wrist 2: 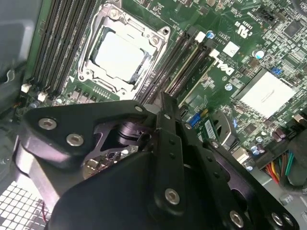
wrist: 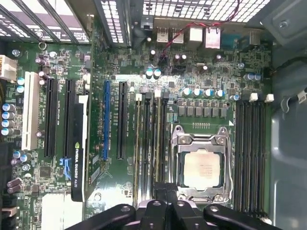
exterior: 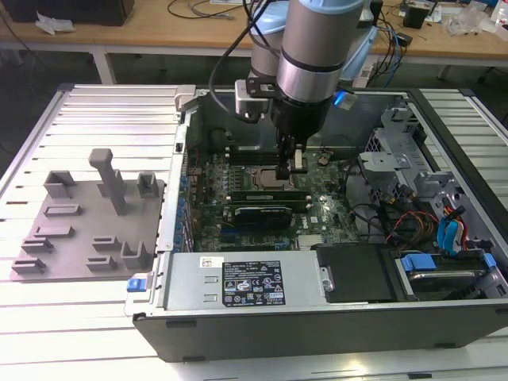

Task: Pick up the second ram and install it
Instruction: 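Insert the second ram into the second slot, then press down the second ram until it locks into place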

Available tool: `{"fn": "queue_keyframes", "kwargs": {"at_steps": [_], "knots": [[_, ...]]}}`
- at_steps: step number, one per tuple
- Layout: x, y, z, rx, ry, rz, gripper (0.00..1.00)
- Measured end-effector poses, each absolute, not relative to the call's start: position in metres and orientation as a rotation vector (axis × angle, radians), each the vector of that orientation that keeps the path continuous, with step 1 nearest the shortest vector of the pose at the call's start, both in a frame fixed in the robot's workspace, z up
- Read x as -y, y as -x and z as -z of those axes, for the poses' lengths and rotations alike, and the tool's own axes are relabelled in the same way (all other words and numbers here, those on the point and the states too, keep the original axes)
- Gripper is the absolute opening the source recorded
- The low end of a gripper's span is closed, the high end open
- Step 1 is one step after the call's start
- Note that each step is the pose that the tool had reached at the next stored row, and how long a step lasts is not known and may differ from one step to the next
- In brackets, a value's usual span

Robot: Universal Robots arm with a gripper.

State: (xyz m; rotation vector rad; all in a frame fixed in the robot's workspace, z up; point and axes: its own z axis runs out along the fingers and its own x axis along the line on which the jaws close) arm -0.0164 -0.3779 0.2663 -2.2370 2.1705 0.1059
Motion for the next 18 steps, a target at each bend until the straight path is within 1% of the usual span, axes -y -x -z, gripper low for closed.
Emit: {"fn": "queue_keyframes", "kwargs": {"at_steps": [5, 14, 15, 17, 18], "knots": [[0.378, 0.016, -0.266, -2.164, 2.232, -0.092, 0.08], [0.378, 0.016, -0.266, -2.143, 2.213, -0.044, 0.08], [0.378, 0.014, -0.266, -2.147, 2.216, -0.052, 0.08], [0.378, 0.002, -0.266, -2.176, 2.242, -0.113, 0.08], [0.378, -0.006, -0.264, -2.185, 2.25, -0.13, 0.08]]}}
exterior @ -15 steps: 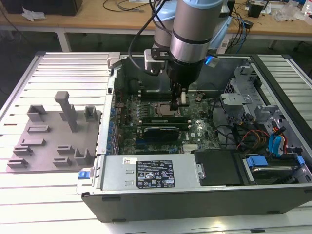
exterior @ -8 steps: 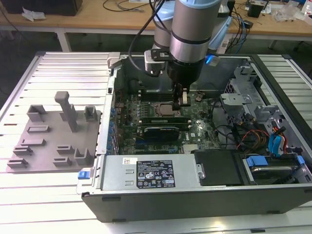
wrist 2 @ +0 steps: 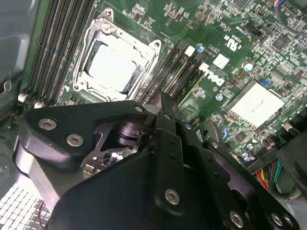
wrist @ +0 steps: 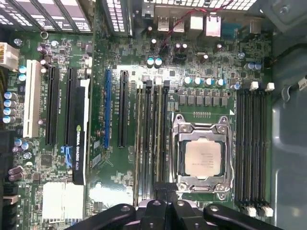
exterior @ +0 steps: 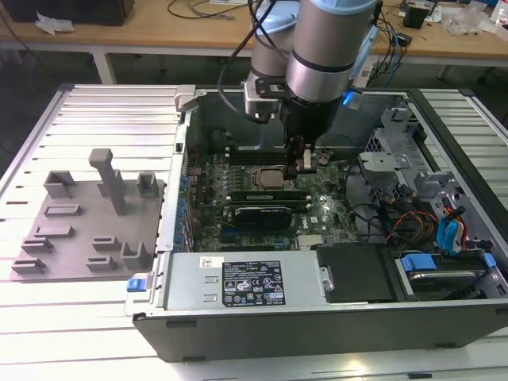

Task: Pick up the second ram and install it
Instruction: 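Press down the second ram until it locks into place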

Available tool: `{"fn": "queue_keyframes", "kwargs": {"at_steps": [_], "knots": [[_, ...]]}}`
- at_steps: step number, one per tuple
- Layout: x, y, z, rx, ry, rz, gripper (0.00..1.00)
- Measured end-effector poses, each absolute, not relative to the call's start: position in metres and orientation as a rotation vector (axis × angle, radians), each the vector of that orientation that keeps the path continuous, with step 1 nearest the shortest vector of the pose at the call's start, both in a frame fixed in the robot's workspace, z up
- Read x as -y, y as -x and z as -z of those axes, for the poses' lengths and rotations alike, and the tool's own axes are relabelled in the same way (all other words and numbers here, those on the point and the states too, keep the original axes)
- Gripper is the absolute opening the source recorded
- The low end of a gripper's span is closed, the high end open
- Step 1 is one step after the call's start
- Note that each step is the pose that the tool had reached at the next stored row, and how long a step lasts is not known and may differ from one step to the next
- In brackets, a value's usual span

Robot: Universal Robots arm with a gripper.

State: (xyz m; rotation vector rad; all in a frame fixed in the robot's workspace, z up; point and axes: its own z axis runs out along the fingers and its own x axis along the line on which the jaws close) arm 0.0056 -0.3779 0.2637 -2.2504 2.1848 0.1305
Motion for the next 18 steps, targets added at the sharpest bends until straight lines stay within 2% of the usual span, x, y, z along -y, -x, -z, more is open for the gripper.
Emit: {"fn": "queue_keyframes", "kwargs": {"at_steps": [12, 15, 18], "knots": [[0.378, -0.026, -0.227, -2.193, 2.257, -0.147, 0.08], [0.378, -0.026, -0.24, -2.192, 2.256, -0.146, 0.08], [0.378, -0.007, -0.24, -2.19, 2.255, -0.144, 0.08]]}}
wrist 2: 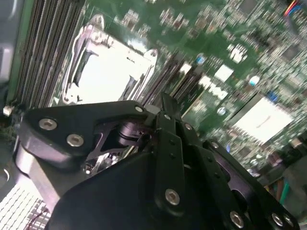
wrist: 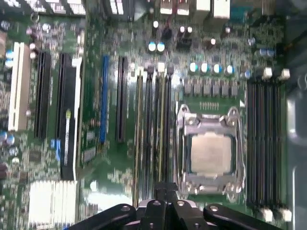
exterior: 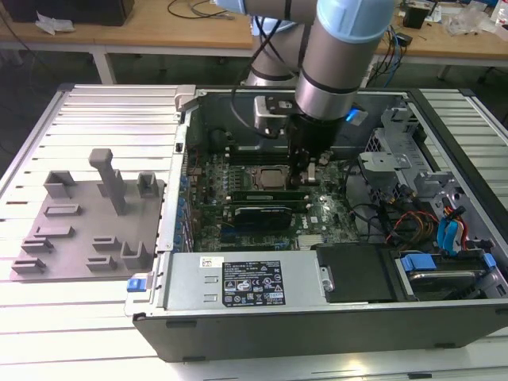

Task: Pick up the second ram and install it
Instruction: 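Press down the second ram until it locks into place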

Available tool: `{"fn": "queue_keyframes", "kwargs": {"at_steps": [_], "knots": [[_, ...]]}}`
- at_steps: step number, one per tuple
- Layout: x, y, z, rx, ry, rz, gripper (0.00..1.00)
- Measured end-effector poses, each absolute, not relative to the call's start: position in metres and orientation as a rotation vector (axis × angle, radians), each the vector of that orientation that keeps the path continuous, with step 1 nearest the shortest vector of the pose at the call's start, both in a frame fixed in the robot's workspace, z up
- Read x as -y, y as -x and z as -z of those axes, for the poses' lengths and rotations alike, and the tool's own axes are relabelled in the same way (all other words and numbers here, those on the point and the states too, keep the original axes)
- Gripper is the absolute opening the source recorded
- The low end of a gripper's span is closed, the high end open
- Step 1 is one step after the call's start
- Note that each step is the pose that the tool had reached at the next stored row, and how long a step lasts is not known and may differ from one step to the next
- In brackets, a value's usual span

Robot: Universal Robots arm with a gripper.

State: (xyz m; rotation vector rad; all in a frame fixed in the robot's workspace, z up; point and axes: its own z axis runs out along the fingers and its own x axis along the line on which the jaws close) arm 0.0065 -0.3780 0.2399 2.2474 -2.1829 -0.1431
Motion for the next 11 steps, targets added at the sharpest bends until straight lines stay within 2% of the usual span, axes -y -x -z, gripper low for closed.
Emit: {"fn": "queue_keyframes", "kwargs": {"at_steps": [11], "knots": [[0.38, 0.074, -0.235, 2.184, -2.248, 0.142, 0.08]]}}
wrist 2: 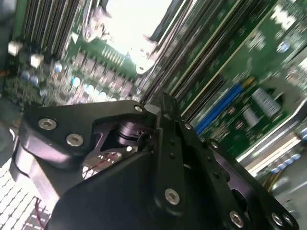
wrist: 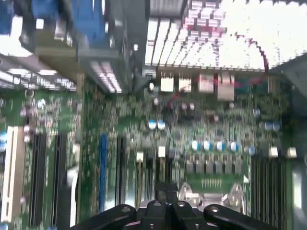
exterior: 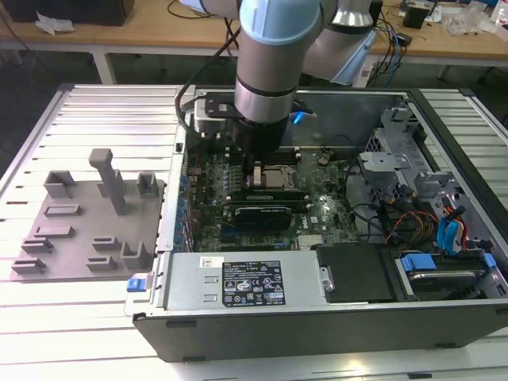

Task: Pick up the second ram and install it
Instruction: 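Press down the second ram until it locks into place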

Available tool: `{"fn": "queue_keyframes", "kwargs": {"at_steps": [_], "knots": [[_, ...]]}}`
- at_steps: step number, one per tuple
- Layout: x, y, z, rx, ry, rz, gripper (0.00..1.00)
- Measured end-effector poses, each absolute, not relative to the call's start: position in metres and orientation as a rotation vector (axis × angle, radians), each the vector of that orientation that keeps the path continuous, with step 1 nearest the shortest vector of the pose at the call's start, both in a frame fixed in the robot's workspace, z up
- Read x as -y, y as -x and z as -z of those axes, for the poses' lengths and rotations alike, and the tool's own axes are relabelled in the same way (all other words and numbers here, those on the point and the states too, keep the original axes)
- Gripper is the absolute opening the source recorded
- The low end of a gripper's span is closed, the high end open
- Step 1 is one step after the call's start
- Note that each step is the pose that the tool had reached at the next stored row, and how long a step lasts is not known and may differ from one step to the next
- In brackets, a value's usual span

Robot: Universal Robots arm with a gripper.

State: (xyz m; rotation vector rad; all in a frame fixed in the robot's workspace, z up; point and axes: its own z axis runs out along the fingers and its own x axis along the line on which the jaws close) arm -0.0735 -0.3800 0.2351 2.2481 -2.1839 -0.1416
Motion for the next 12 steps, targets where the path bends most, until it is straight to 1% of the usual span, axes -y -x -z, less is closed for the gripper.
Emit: {"fn": "queue_keyframes", "kwargs": {"at_steps": [9, 12], "knots": [[0.38, 0.076, -0.228, 2.183, -2.248, 0.141, 0.08], [0.38, 0.066, -0.234, 2.182, -2.245, 0.147, 0.08]]}}
